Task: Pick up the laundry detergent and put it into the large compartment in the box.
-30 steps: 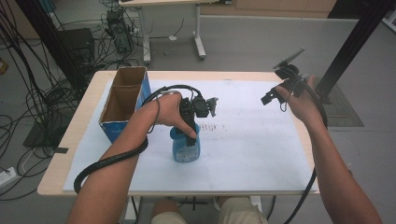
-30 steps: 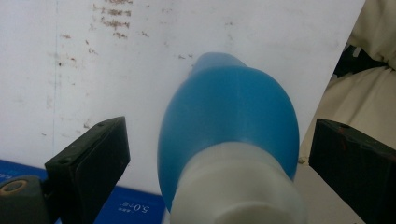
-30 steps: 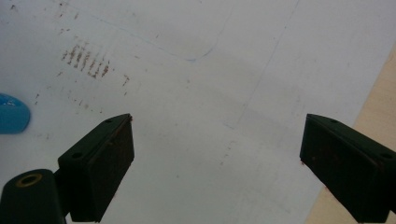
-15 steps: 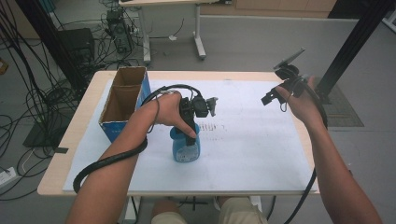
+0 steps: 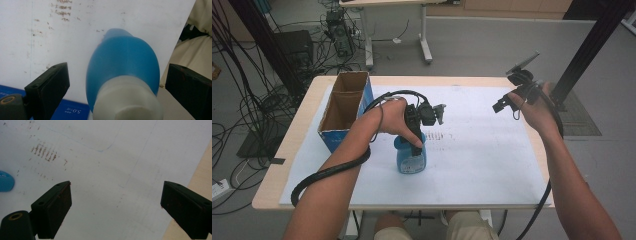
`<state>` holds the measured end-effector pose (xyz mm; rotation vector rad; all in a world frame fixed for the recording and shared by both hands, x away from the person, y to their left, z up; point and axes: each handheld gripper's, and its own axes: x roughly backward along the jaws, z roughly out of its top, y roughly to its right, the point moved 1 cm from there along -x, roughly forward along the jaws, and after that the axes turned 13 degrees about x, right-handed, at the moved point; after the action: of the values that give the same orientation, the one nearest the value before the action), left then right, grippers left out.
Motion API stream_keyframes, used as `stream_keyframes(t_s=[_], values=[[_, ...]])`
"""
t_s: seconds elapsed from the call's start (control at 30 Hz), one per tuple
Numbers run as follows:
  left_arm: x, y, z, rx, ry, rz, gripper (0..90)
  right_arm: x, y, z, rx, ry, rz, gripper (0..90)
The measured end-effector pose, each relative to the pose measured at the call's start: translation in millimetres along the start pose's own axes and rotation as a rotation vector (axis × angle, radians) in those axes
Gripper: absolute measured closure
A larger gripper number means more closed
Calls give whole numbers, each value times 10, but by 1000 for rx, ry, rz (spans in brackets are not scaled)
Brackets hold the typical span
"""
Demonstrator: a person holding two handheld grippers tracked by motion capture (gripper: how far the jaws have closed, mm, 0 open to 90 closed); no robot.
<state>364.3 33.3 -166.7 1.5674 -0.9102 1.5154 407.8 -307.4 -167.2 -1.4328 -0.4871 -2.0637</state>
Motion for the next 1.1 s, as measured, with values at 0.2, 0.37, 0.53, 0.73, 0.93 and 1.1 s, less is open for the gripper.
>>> stream_keyframes(t_s=[0.2,0.37,0.53,0.73,0.93,1.1], values=[[2,6,-7,0,2,0,62,-14,-3,-4,-1,2,3,101],[5,-2,-5,1,-1,-2,62,-27,-7,3,2,-1,6,101],[-14,-12,0,2,-4,-5,62,-38,-7,2,1,-2,7,100],[-30,-11,-6,-2,-1,-6,69,-34,2,-3,-1,-1,6,101],[-57,0,-1,-11,-10,-6,120,-24,2,-8,-1,2,4,101],[-72,20,-8,-19,-10,1,175,-27,1,-8,-2,2,5,101]])
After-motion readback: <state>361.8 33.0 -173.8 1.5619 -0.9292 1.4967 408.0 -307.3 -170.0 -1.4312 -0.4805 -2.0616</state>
